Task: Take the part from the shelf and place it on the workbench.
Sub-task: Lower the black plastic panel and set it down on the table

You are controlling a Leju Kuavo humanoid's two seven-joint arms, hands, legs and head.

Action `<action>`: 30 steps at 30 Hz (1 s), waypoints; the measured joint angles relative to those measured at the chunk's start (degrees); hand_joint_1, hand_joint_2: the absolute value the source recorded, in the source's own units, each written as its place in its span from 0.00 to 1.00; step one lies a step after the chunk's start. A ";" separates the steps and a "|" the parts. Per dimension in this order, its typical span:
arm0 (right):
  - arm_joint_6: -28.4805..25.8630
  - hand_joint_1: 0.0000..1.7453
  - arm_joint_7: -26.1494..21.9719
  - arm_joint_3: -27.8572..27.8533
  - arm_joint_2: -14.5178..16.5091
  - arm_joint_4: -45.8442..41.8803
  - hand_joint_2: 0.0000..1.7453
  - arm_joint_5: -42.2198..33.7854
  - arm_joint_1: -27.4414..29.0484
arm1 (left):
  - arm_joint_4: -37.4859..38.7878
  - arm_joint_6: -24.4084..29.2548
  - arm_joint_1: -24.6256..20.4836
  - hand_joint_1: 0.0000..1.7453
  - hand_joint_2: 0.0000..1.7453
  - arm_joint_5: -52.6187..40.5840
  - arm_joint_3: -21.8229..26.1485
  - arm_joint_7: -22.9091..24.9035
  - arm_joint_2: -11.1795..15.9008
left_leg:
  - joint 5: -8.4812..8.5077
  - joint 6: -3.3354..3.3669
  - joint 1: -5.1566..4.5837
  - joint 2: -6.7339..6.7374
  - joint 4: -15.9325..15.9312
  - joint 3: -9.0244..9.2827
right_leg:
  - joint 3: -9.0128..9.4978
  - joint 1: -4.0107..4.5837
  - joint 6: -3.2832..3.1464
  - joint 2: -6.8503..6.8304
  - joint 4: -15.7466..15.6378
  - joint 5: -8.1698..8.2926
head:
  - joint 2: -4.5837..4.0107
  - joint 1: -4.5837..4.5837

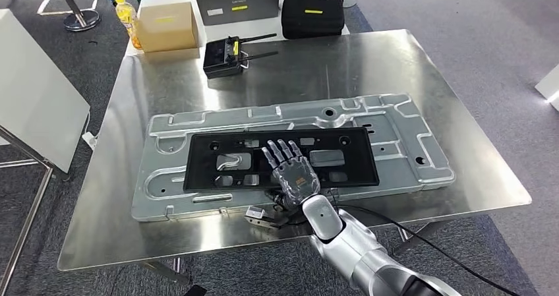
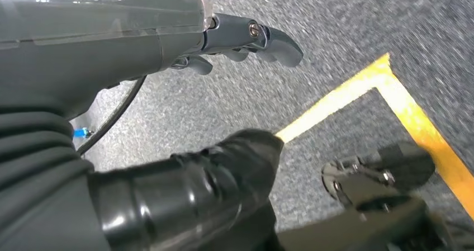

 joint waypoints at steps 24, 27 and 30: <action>-7.07 0.00 14.13 1.55 -1.32 -3.96 0.00 4.61 1.76 | 0.00 0.67 0.28 0.00 0.00 1.72 0.11 0.99 -0.09 | -9.61 -1.51 0.54 -0.02 17.01 -7.25 | -4.54 -0.15 -1.56 -0.81 1.27 2.42 | 0.00 -0.01; -7.08 0.00 14.43 1.81 -1.35 -4.31 0.00 4.61 1.72 | 0.00 0.54 0.20 0.00 0.00 1.81 0.11 0.99 -0.08 | -6.23 -0.87 0.44 -0.02 6.82 0.11 | -5.95 -0.01 -1.28 -0.79 1.37 3.81 | 0.00 -0.01; -7.12 0.00 14.75 1.96 -1.44 -4.84 0.00 4.61 1.46 | 0.00 0.52 -0.04 0.00 0.00 1.96 0.11 0.97 -0.04 | -4.58 -0.22 -0.15 -0.14 0.15 3.60 | -6.41 -0.04 -0.24 -0.86 1.17 5.18 | 0.00 0.00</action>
